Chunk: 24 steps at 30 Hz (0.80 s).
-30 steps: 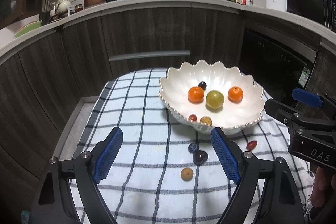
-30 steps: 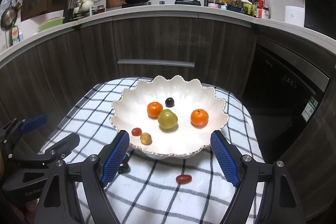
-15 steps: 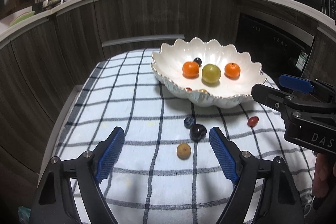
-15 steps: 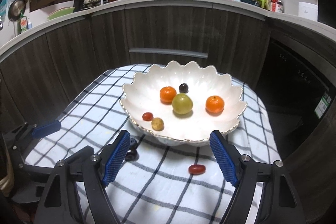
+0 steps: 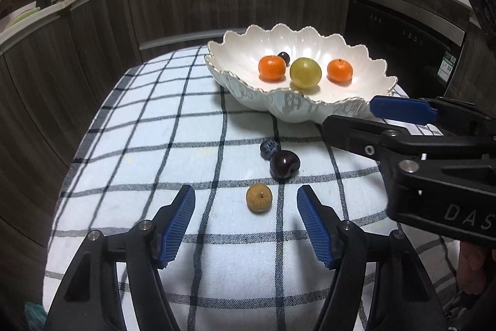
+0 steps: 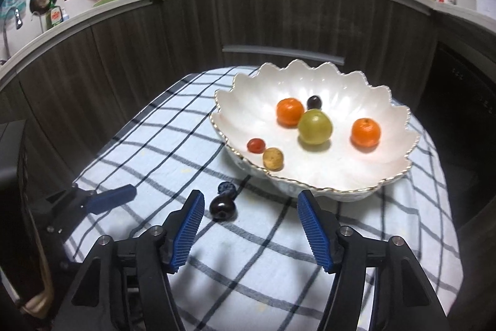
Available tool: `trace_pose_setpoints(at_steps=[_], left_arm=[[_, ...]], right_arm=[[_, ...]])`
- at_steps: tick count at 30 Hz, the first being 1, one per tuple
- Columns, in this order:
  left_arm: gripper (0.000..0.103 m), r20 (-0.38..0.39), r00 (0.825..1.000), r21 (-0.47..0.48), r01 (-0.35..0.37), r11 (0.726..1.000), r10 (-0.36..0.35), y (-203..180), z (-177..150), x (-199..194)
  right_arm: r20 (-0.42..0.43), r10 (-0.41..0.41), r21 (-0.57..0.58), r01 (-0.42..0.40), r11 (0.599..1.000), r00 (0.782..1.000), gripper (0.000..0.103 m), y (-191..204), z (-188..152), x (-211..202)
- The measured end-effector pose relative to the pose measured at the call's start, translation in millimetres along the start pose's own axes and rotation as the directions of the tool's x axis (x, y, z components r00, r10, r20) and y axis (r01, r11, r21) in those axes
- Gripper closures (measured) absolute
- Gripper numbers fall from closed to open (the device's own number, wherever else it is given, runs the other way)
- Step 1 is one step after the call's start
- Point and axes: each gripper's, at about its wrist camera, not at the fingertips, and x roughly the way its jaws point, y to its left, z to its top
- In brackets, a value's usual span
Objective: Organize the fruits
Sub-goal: 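Lower the left tool around a brown longan while the right tool approaches a dark plum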
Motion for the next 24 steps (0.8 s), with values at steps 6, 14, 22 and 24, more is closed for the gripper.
trace_pose_setpoints(at_steps=[6,14,22,24], left_arm=[[0.044,-0.034,0.999,-0.017,0.005,1.0,-0.006,1.3,-0.8,13.1],[0.053,-0.062,0.998,-0.015,0.019,1.0,-0.02,-0.8,-3.3,22.2],[0.064,-0.09,0.995,-0.025,0.04,0.999,-0.043,0.1,-3.8,31.3],[0.066,-0.093,0.995,-0.032,0.041,0.999,-0.044,1.3,-3.2,33.3]], right_arm=[[-0.054,0.054,0.011,-0.053,0.999,0.997,0.048,-4.0,-0.7,23.3],[-0.115,0.132,0.043,-0.127,0.991,0.985,0.049,-3.6,-3.9,47.9],[-0.152,0.158,0.035,-0.155,0.987,0.976,0.054,4.2,-1.1,64.3],[-0.162,0.158,0.034,-0.155,0.987,0.974,0.058,5.0,-0.8,67.9]])
